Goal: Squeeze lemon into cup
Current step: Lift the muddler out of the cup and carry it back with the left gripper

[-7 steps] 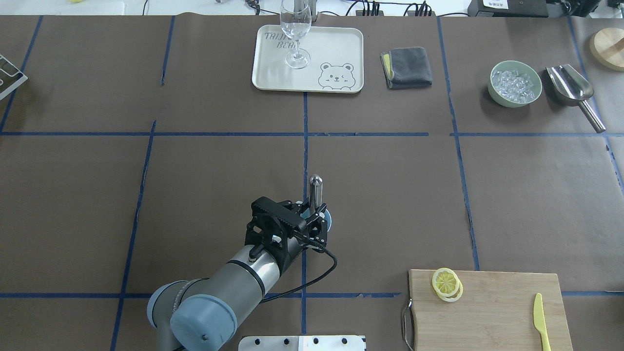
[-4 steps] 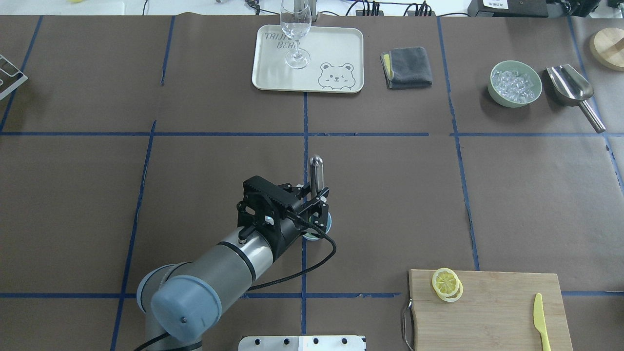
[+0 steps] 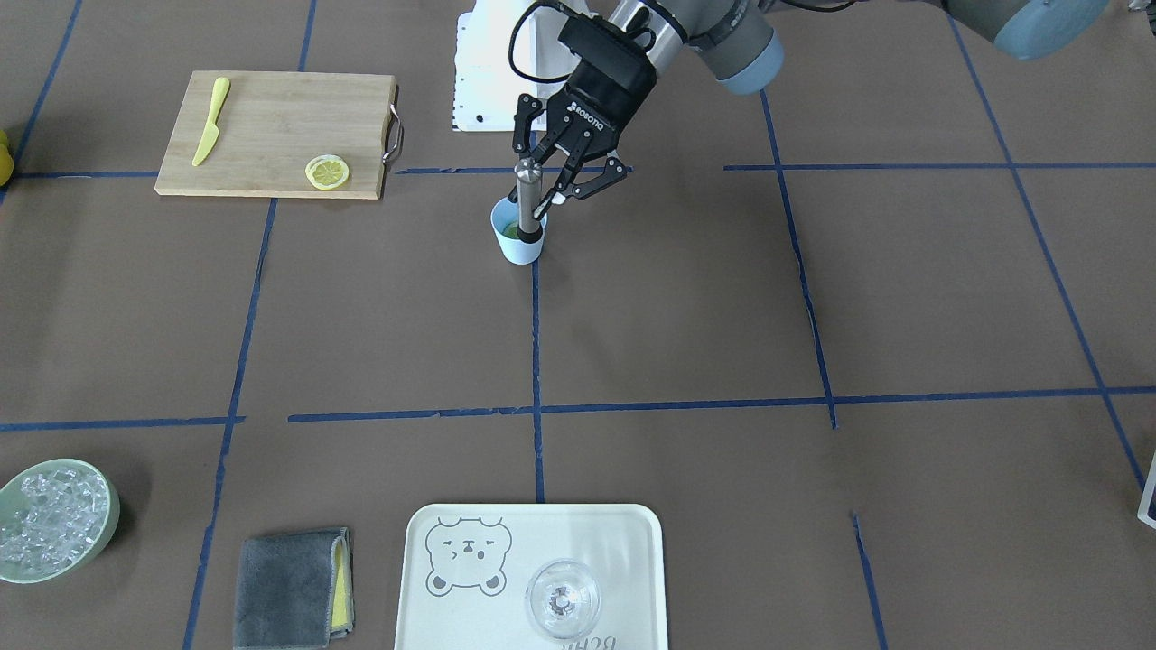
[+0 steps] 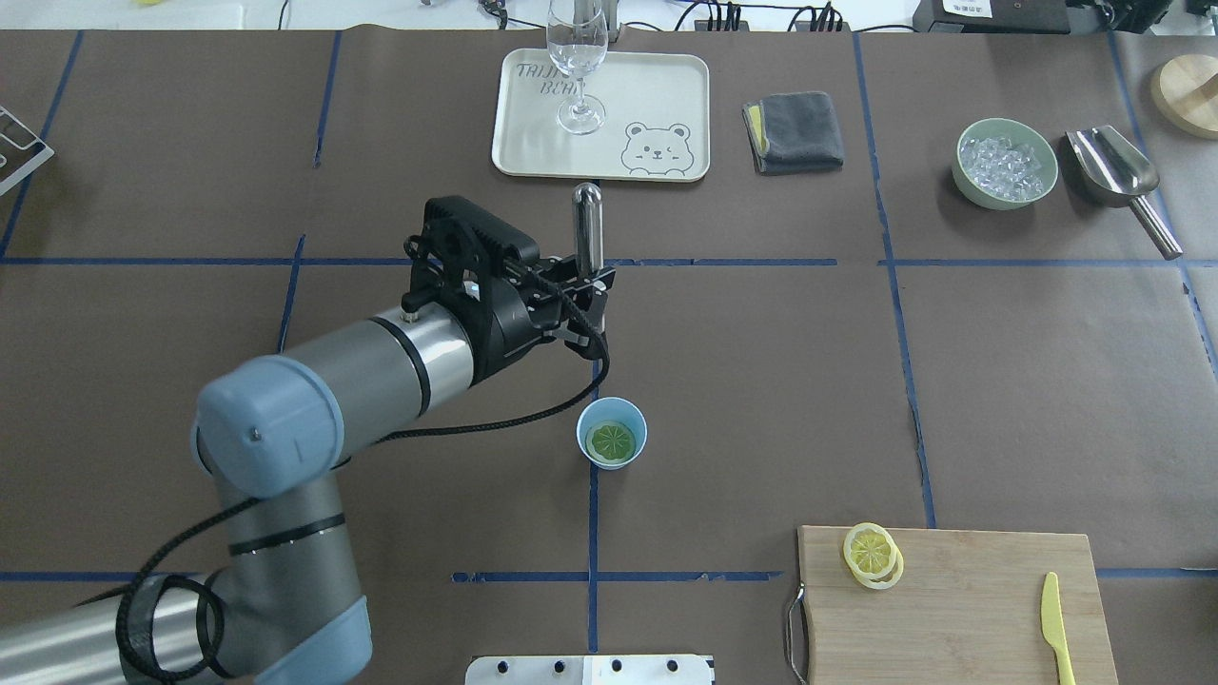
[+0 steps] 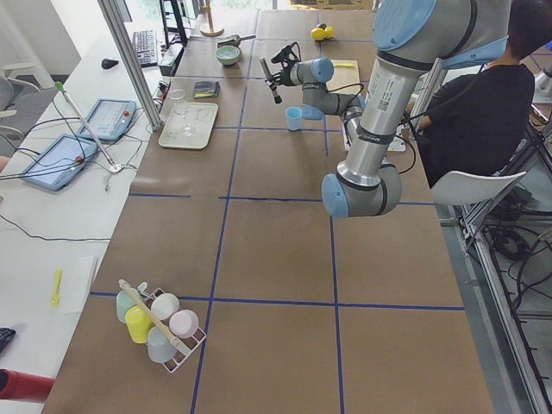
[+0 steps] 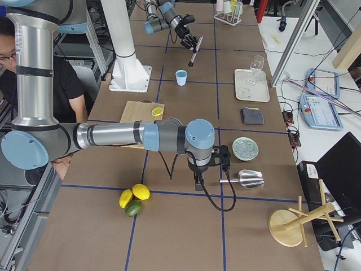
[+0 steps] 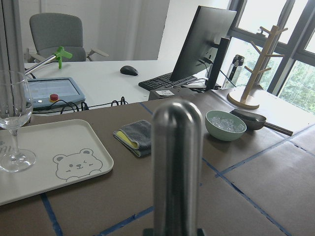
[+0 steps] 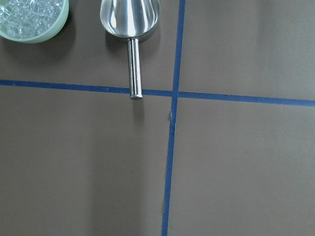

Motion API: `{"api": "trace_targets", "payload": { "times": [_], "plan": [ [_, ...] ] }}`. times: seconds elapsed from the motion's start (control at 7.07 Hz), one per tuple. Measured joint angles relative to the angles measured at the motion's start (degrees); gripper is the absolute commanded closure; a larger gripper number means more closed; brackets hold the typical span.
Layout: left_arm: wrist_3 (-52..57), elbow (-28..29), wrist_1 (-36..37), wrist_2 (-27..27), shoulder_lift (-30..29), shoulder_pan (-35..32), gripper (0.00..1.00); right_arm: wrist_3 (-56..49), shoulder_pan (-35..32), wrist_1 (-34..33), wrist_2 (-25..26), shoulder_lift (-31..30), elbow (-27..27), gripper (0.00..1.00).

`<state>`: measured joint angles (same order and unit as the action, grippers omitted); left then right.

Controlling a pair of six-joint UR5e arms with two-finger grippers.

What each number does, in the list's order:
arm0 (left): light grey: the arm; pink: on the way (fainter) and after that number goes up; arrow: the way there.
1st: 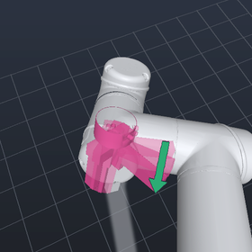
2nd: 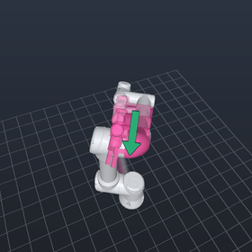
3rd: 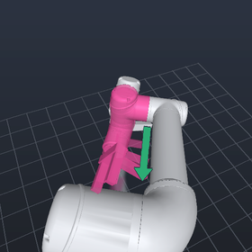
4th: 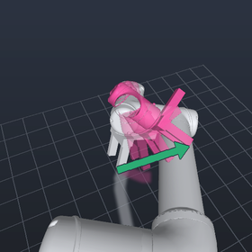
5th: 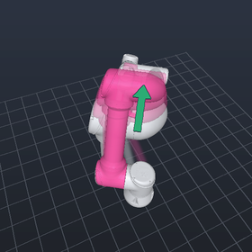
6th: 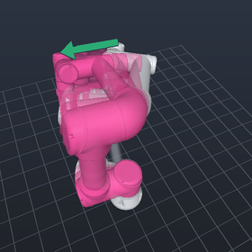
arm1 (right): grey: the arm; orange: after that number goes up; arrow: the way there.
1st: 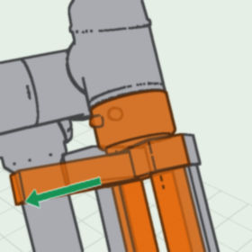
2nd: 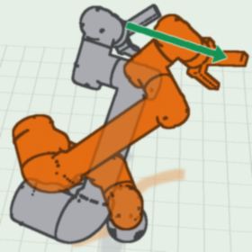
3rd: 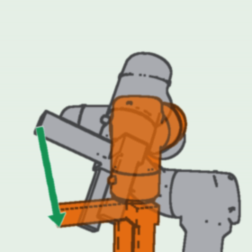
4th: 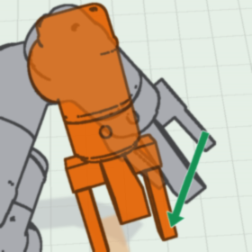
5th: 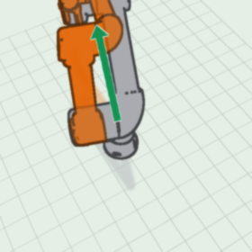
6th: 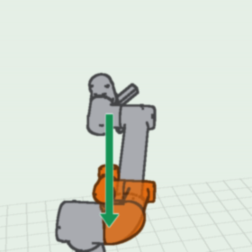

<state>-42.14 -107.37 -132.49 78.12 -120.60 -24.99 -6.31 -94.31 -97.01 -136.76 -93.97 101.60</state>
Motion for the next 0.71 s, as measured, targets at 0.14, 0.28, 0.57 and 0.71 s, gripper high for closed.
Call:
{"api": "trace_targets", "payload": {
  "times": [0.14, 0.28, 0.57, 0.71],
  "plan": [
    [-0.32, -3.04, 9.30, 7.07, 0.01, -4.59, 1.00, 0.04, 0.00, 0.04, 0.00, 0.05, 0.23, 0.00],
    [-1.06, -5.56, 17.39, 13.68, 0.11, -8.56, 1.00, 0.06, 0.00, 0.04, -0.04, 0.08, 0.50, 0.00],
    [-6.40, -8.99, 31.44, 25.33, 0.47, -14.73, 1.00, 0.12, 0.00, -0.01, -0.15, 0.06, 1.19, 0.00],
    [-8.17, -9.80, 38.51, 31.44, 0.77, -18.36, 1.00, 0.14, 0.00, -0.02, -0.17, 0.07, 1.31, 0.00]
  ]
}}
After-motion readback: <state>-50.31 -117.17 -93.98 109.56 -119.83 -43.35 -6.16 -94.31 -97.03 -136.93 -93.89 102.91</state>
